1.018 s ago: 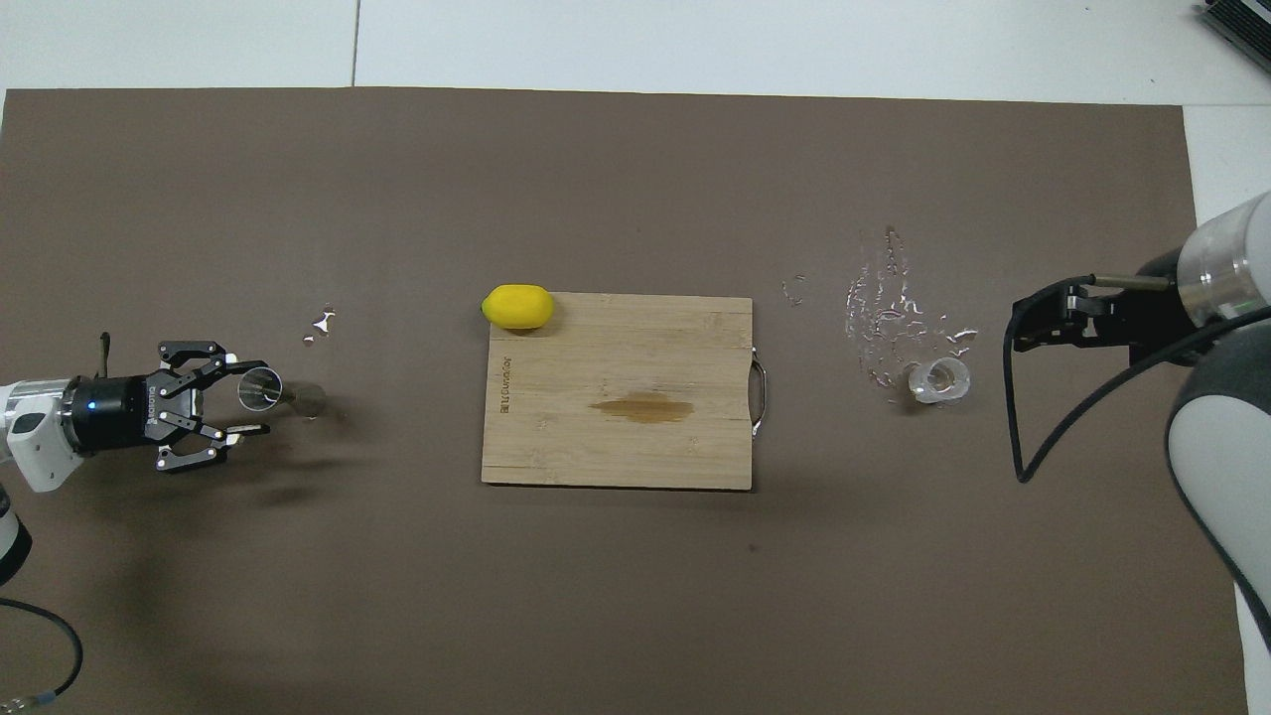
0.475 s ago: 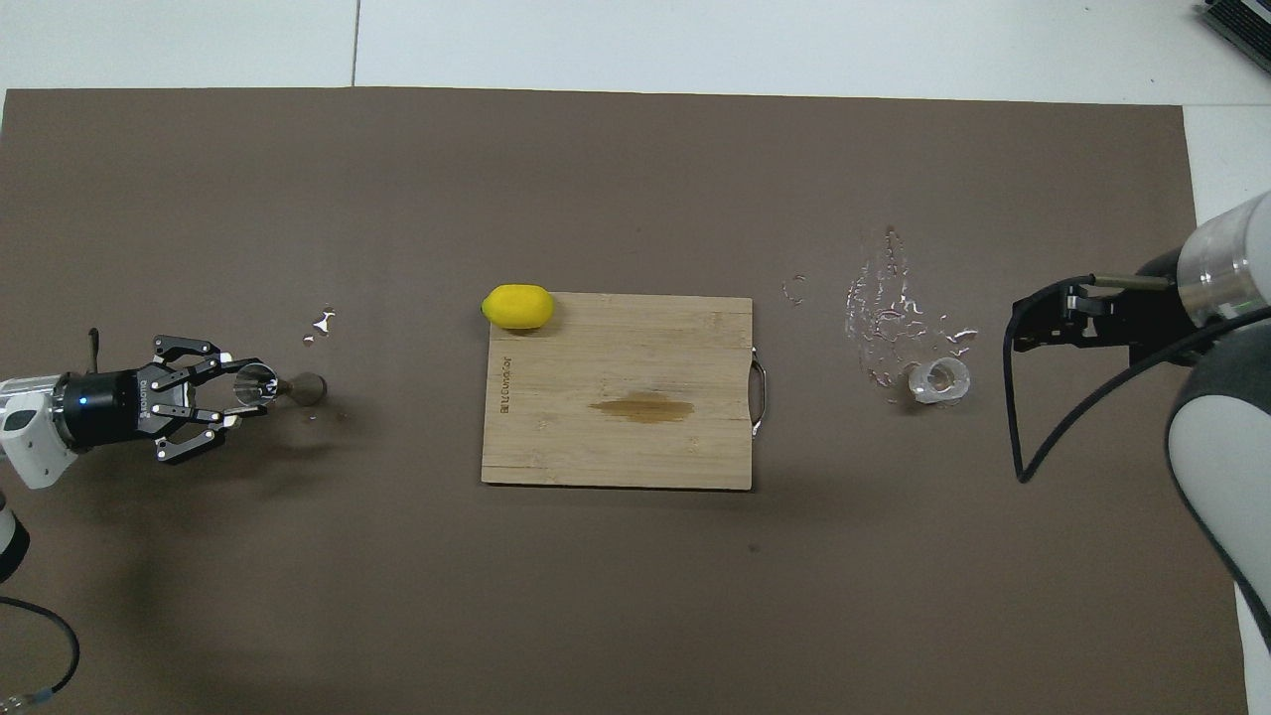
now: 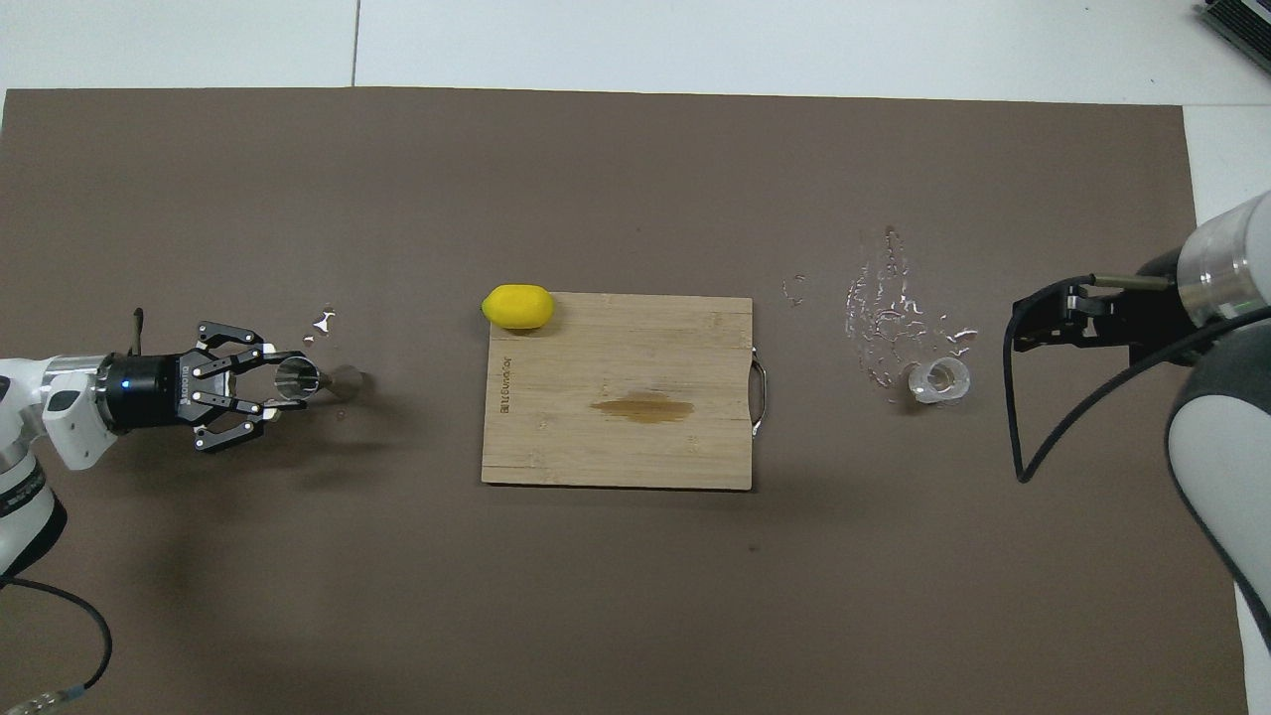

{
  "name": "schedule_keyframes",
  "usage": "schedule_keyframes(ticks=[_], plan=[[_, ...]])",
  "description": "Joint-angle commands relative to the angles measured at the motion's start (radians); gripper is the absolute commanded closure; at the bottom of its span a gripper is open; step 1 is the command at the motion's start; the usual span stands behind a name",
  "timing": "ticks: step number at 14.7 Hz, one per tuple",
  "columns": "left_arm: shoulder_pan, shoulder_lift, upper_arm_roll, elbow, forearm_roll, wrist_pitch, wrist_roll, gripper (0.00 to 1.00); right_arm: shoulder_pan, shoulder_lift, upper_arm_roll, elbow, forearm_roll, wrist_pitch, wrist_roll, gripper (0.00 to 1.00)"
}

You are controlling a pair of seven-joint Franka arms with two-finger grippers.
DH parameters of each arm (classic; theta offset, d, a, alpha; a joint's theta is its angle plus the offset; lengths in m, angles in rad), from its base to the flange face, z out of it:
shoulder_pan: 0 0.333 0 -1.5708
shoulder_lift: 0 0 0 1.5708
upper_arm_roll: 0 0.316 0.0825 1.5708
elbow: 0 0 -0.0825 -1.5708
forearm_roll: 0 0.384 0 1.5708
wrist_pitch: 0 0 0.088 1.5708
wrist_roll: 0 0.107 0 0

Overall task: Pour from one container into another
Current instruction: 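Lift the metal cup with the left gripper and carry it onto the board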

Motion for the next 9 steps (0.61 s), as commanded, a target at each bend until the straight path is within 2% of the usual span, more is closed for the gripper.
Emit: schedule_keyframes(ticks=[1, 4, 9], plan=[[-0.093, -0.061, 0.016, -0.037, -0.067, -0.005, -0.047, 0.81, -0.015, -0.024, 0.007, -0.028, 0.000, 0.020, -0.023, 0.00], [-0.196, -0.080, 0.016, -0.088, -0.183, 0.012, -0.052, 0.81, -0.015, -0.024, 0.007, -0.028, 0.000, 0.020, -0.023, 0.00], [-0.325, -0.082, 0.014, -0.099, -0.286, 0.101, -0.087, 0.80, -0.015, -0.022, 0.007, -0.028, 0.000, 0.020, -0.023, 0.00]])
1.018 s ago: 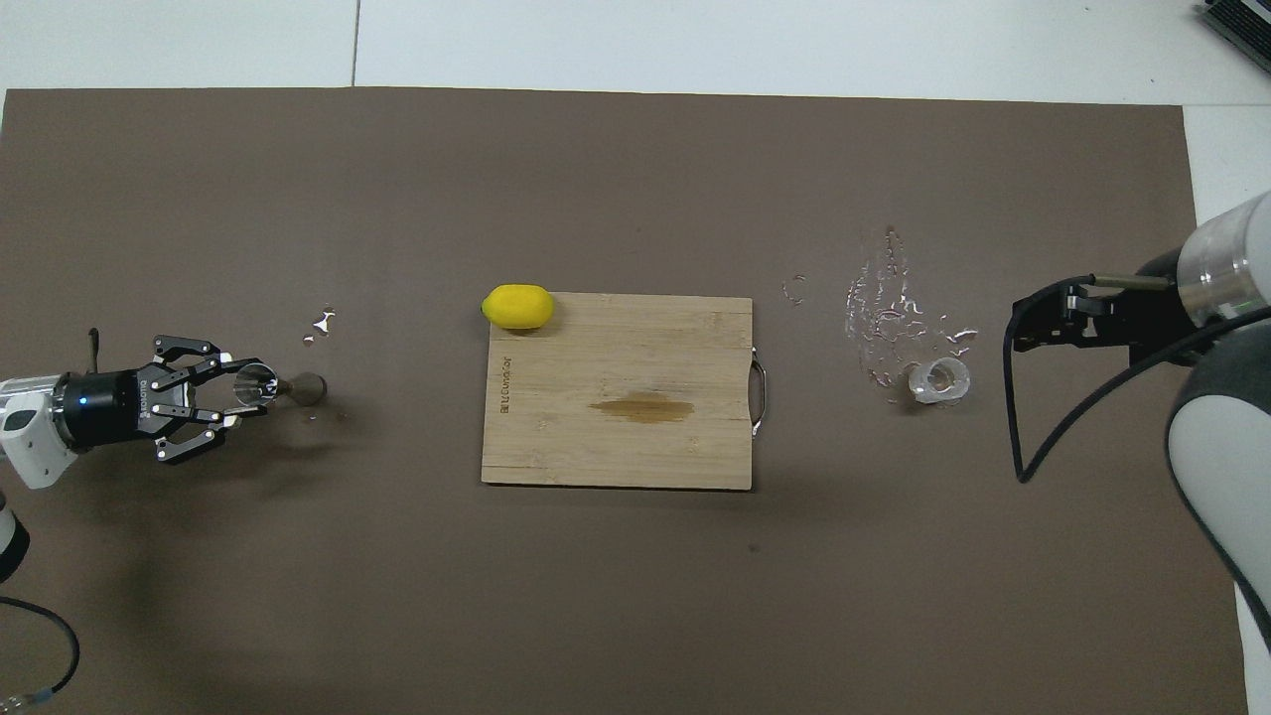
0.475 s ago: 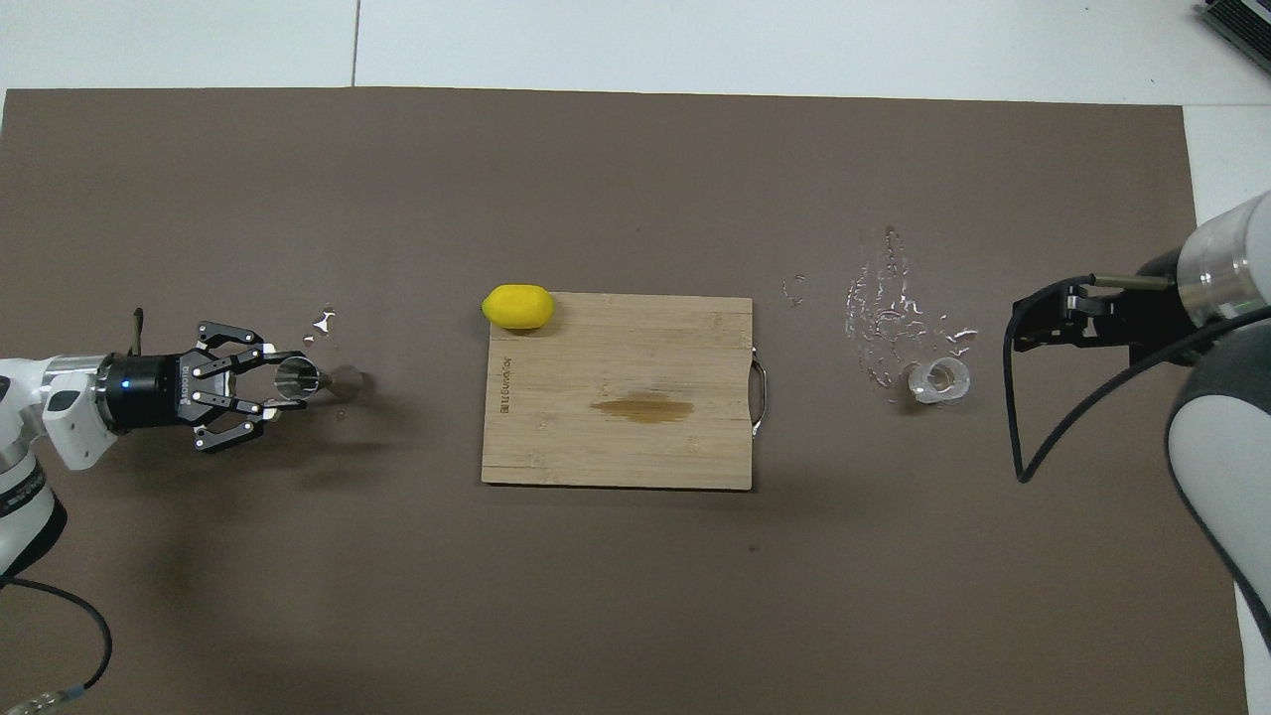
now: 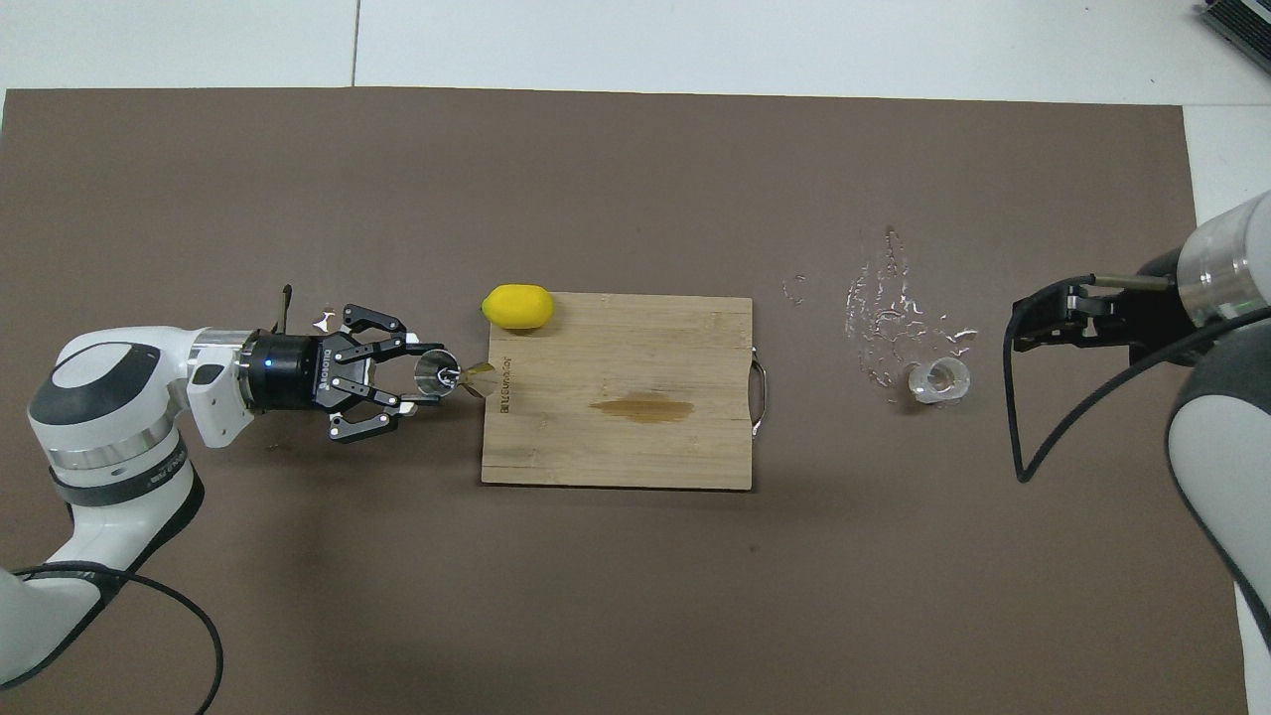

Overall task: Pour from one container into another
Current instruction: 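Lift the metal cup with the left gripper and carry it onto the board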

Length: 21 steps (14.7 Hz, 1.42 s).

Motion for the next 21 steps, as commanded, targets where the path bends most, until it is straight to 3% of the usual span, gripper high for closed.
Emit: schedule_keyframes(ticks=[1, 11, 15, 21], plan=[[-0.076, -0.036, 0.013, -0.042, -0.076, 0.072, -0.030, 0.79, -0.015, -0.024, 0.007, -0.028, 0.000, 0.020, -0.023, 0.00], [-0.423, -0.028, 0.013, -0.039, -0.458, 0.422, 0.035, 0.76, -0.016, -0.027, 0.003, -0.029, 0.000, -0.021, -0.034, 0.00], [-0.534, -0.019, 0.013, -0.035, -0.567, 0.549, 0.051, 0.76, -0.033, -0.025, 0.002, -0.034, 0.021, 0.028, -0.008, 0.00], [-0.560, -0.011, 0.012, -0.031, -0.594, 0.617, 0.103, 0.75, -0.033, -0.015, 0.002, -0.084, 0.030, 0.022, 0.426, 0.00]])
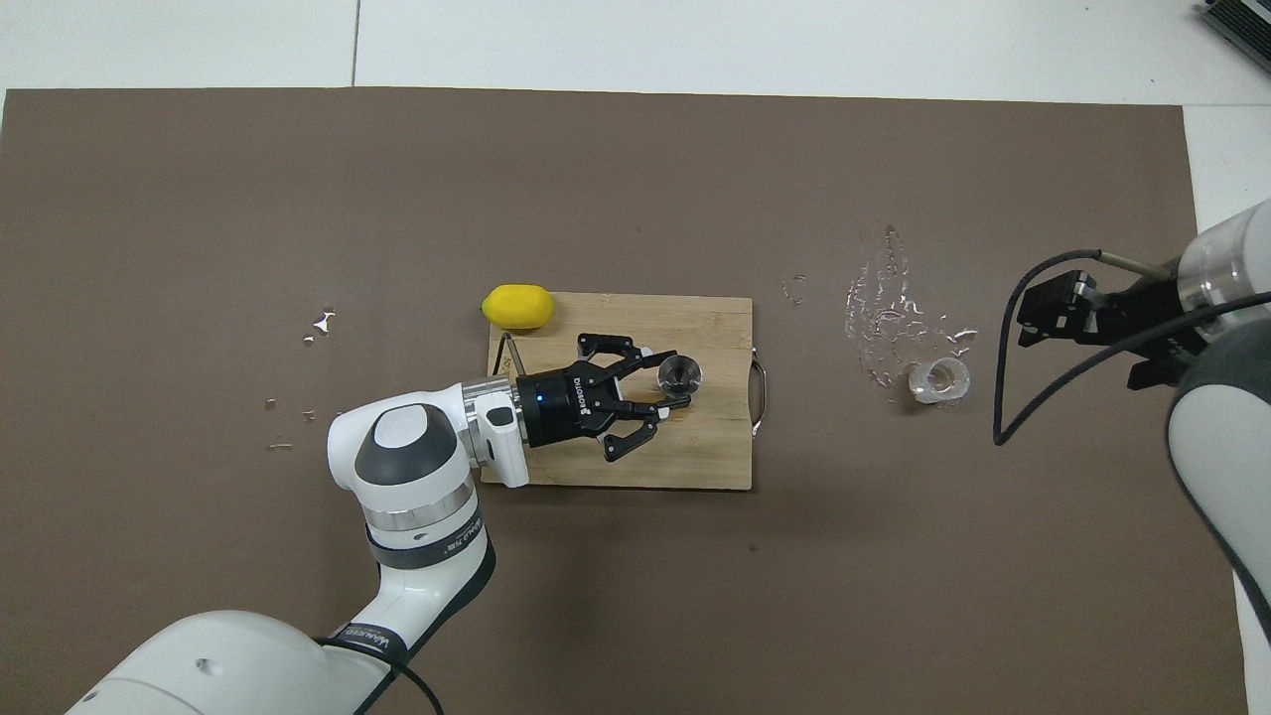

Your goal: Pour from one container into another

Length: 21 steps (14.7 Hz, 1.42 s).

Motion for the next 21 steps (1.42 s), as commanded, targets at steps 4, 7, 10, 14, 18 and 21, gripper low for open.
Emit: schedule_keyframes(ticks=[4, 7, 10, 14, 18, 21], plan=[[-0.025, -0.003, 0.011, -0.009, -0.042, 0.045, 0.097, 0.73, -0.064, 0.004, 0.001, -0.113, 0.137, 0.110, 0.467, 0.00], [-0.025, -0.003, 0.011, -0.009, -0.042, 0.054, 0.097, 0.46, -0.151, 0.007, 0.001, -0.195, 0.242, 0.182, 0.502, 0.00], [-0.022, -0.003, 0.011, -0.009, -0.042, 0.054, 0.093, 0.00, -0.196, 0.105, 0.001, -0.218, 0.343, 0.240, 0.482, 0.00], [0.027, -0.040, 0.017, -0.027, -0.012, 0.034, 0.091, 0.00, -0.225, 0.180, 0.001, -0.279, 0.413, 0.375, 0.424, 0.00], [0.149, -0.097, 0.020, -0.082, 0.169, -0.030, 0.088, 0.00, -0.265, 0.246, 0.001, -0.310, 0.512, 0.438, 0.371, 0.00], [0.283, -0.115, 0.023, -0.107, 0.353, -0.133, 0.088, 0.00, -0.277, 0.301, 0.001, -0.307, 0.569, 0.471, 0.349, 0.00]])
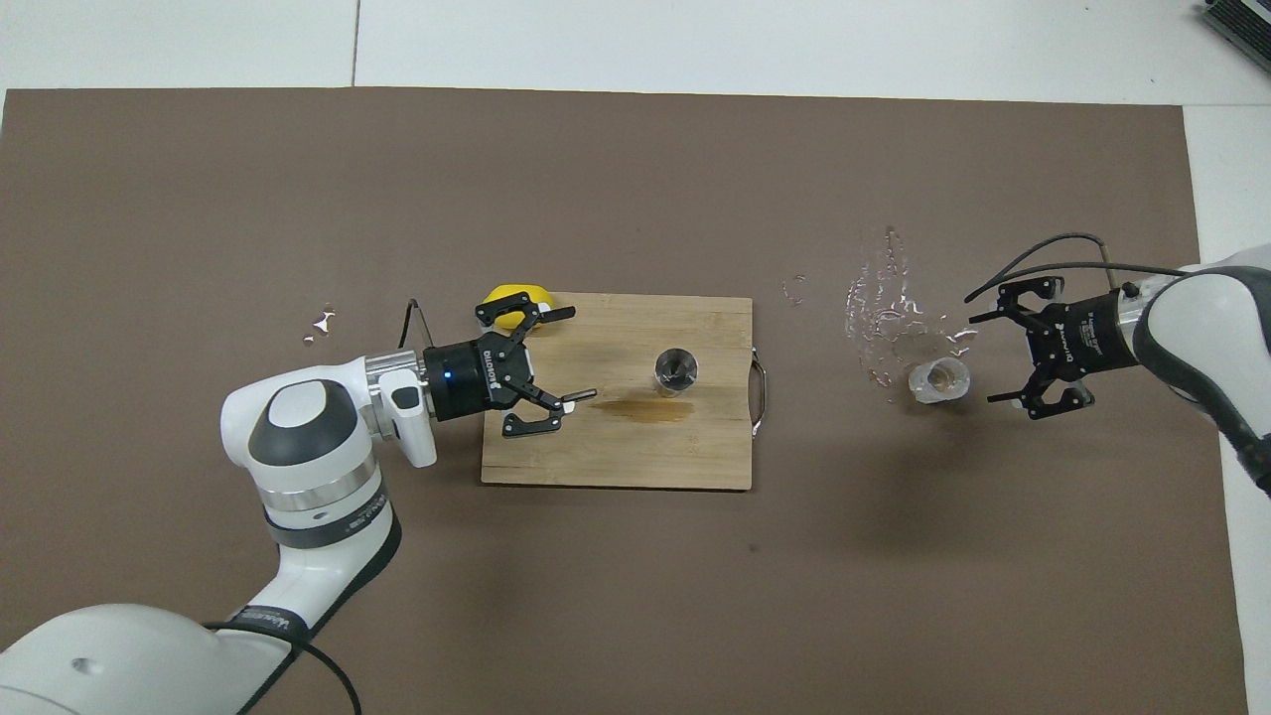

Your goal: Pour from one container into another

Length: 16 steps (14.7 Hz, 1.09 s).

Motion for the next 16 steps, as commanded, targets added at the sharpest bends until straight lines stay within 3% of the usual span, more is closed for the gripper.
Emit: schedule_keyframes(ticks=[1, 7, 12, 13, 14, 16], plan=[[0.138, -0.046, -0.002, -0.054, 0.171, -0.106, 0.016, 0.00, -0.043, 0.043, 0.012, -0.009, 0.045, 0.029, -0.070, 0.00], [0.468, -0.049, 0.001, 0.010, 0.619, -0.342, -0.030, 0.00, -0.043, 0.076, 0.012, -0.036, 0.139, 0.012, -0.103, 0.00], [0.681, 0.001, 0.001, 0.207, 0.915, -0.508, -0.072, 0.00, -0.031, 0.072, 0.014, -0.048, 0.183, 0.018, -0.126, 0.12], [0.704, 0.009, 0.001, 0.257, 0.972, -0.524, -0.103, 0.00, -0.031, 0.072, 0.016, -0.048, 0.197, 0.013, -0.127, 0.29], [0.727, 0.018, 0.001, 0.303, 1.010, -0.539, -0.126, 0.00, -0.029, 0.070, 0.016, -0.048, 0.231, 0.013, -0.123, 0.60], [0.744, 0.041, 0.001, 0.369, 1.073, -0.544, -0.148, 0.00, -0.029, 0.067, 0.016, -0.048, 0.246, 0.009, -0.113, 0.99]])
